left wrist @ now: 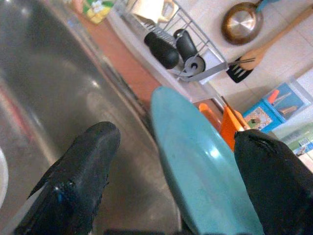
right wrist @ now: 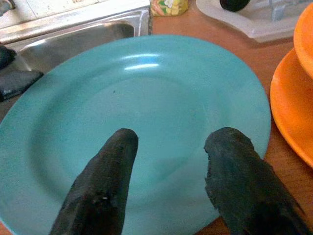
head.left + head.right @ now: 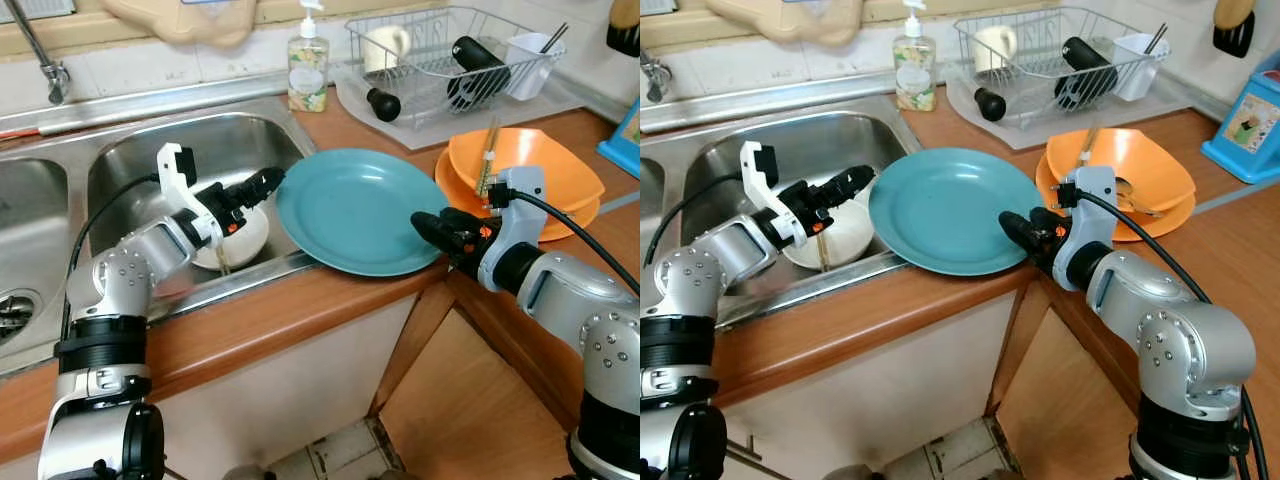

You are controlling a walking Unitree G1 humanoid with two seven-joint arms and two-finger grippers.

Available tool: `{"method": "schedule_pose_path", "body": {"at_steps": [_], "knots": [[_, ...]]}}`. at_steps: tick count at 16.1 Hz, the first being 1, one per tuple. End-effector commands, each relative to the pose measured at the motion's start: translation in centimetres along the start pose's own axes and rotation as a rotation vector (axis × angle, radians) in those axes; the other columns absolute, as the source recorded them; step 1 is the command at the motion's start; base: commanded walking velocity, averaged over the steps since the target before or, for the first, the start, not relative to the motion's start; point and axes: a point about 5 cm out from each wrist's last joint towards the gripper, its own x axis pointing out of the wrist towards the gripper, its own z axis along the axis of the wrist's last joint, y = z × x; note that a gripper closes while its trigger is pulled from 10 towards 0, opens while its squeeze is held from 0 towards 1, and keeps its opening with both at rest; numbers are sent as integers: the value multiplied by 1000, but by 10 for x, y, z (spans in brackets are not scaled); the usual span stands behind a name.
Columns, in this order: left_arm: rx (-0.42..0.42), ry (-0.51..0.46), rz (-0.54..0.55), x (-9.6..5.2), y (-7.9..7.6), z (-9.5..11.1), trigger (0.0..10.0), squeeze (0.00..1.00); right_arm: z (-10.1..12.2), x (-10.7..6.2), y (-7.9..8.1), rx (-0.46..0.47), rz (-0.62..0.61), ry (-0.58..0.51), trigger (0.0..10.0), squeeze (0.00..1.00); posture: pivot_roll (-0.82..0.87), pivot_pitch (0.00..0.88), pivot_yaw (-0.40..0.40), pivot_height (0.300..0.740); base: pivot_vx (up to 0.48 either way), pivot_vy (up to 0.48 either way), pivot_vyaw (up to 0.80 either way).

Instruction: Kitchen organization

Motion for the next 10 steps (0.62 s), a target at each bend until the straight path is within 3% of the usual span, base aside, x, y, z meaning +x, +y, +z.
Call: {"method": "schedule_pose_path", "body": {"at_steps": [1, 7, 8, 9, 10], "knots": [[-14, 30, 24, 3, 3, -6, 10000, 0, -2, -1, -6, 17, -18, 13, 10000, 1000, -133, 0, 46, 740, 0, 0, 0], [-49, 122, -7, 19, 0, -19, 10000, 0, -8, 2, -9, 23, 2, 32, 10000, 1000, -133, 0, 53, 740, 0, 0, 0], [-57, 128, -17, 21, -1, -20, 5098, 0, -9, 3, -9, 18, 9, 34, 10000, 1000, -133, 0, 53, 740, 0, 0, 0], [-57, 129, -18, 23, -1, -21, 4588, 0, -9, 3, -8, 16, 13, 34, 10000, 1000, -133, 0, 53, 740, 0, 0, 0], [-66, 125, -18, 25, 0, -20, 0, 0, -9, 4, -8, 14, 19, 31, 10000, 1000, -132, 0, 54, 740, 0, 0, 0]]}}
